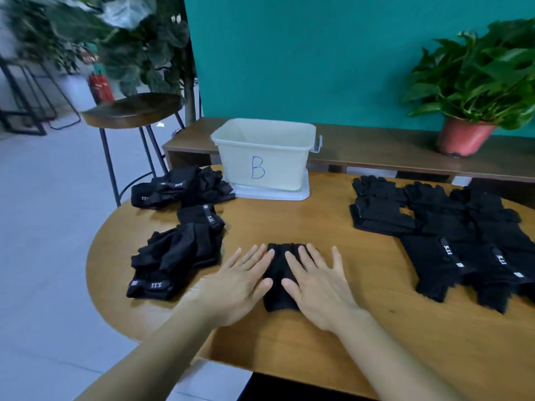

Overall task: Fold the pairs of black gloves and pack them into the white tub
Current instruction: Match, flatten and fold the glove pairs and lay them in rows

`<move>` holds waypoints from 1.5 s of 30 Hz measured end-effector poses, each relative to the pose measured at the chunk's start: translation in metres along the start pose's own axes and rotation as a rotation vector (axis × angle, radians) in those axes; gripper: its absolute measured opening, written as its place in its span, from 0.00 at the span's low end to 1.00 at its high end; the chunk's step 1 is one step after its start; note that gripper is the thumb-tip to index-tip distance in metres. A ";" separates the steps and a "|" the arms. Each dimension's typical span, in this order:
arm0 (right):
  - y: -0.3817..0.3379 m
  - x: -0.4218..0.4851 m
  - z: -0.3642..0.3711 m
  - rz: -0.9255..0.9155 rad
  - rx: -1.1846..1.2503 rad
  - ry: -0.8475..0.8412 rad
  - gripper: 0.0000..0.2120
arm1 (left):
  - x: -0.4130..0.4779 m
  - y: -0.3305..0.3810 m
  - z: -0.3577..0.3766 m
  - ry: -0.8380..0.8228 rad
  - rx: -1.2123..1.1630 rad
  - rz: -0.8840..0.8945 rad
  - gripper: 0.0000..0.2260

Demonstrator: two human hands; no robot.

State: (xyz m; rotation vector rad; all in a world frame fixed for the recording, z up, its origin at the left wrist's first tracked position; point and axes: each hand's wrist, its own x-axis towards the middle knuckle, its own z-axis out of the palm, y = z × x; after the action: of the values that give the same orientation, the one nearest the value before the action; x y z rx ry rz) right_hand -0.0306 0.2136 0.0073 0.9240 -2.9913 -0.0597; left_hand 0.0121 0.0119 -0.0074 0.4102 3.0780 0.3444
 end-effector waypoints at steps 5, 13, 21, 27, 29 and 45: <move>0.003 0.003 0.010 0.113 0.057 -0.215 0.49 | 0.008 0.006 0.025 -0.094 0.022 0.015 0.34; 0.047 -0.004 0.009 0.234 0.023 -0.269 0.31 | 0.057 0.036 0.028 -0.150 0.091 0.080 0.29; 0.042 -0.001 -0.004 0.245 0.011 -0.235 0.30 | 0.055 0.036 0.011 -0.086 0.121 0.043 0.29; 0.003 0.016 -0.024 0.093 0.040 -0.096 0.29 | 0.013 -0.002 -0.021 0.028 0.143 -0.056 0.29; -0.012 0.023 -0.028 0.046 0.038 -0.082 0.29 | -0.005 -0.021 -0.029 0.060 0.149 -0.091 0.32; -0.115 0.109 -0.031 -0.198 0.082 0.052 0.23 | -0.039 -0.140 -0.051 0.227 0.090 -0.313 0.40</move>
State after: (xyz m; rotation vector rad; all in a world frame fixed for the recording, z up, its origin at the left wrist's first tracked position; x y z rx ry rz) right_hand -0.0553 0.0558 0.0331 1.2080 -2.8642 0.0854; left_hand 0.0112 -0.1415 0.0115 -0.1215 3.3118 0.2588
